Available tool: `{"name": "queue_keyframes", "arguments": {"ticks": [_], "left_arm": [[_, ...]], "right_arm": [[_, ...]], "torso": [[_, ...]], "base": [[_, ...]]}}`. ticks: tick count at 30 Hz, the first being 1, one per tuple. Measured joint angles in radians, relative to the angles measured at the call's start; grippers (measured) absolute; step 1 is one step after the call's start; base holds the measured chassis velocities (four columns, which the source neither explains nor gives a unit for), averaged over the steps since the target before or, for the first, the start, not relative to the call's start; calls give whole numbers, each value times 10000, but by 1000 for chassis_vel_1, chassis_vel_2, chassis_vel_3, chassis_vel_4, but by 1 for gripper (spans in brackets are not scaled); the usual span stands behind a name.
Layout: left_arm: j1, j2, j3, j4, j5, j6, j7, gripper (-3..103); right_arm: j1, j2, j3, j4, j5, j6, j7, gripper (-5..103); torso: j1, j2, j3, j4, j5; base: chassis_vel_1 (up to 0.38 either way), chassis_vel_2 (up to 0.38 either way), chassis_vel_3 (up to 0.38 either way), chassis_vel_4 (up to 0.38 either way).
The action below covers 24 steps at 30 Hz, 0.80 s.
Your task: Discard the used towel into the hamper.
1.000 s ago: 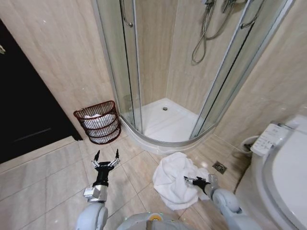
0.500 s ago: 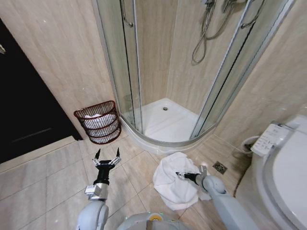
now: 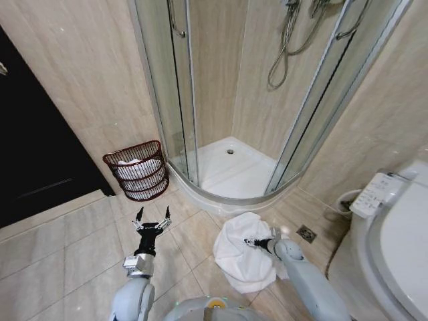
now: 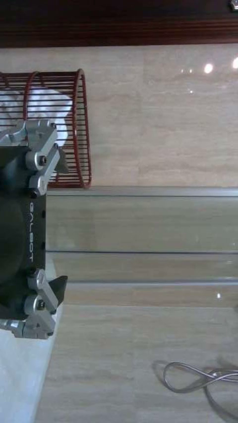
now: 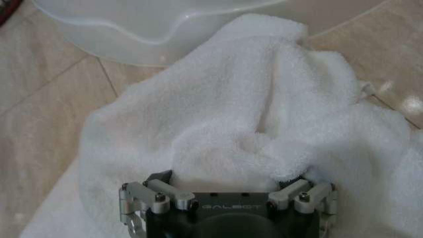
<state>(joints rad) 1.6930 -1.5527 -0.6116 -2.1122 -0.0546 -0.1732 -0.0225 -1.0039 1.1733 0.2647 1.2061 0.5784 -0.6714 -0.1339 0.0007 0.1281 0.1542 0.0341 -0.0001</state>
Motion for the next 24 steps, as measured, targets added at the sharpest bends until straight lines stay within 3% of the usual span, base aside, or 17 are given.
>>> {"name": "queue_keyframes", "arguments": {"ticks": [11, 16, 24], "left_arm": [[-11, 27, -5, 6, -6, 10, 6, 100], [-21, 8, 3, -2, -8, 29, 13, 100], [1, -58, 15, -28, 27, 35, 26, 100]], "right_arm": [[258, 131, 4, -853, -383, 460, -211, 103], [269, 141, 15, -1000, -418, 667, -350, 95], [270, 186, 74, -1235, -398, 1011, -459, 72]], "torso": [[0, 0, 0, 0, 1], [0, 0, 0, -1, 0], [0, 0, 0, 0, 1]], "base": [[0, 0, 0, 0], [0, 0, 0, 0], [0, 0, 0, 0]]}}
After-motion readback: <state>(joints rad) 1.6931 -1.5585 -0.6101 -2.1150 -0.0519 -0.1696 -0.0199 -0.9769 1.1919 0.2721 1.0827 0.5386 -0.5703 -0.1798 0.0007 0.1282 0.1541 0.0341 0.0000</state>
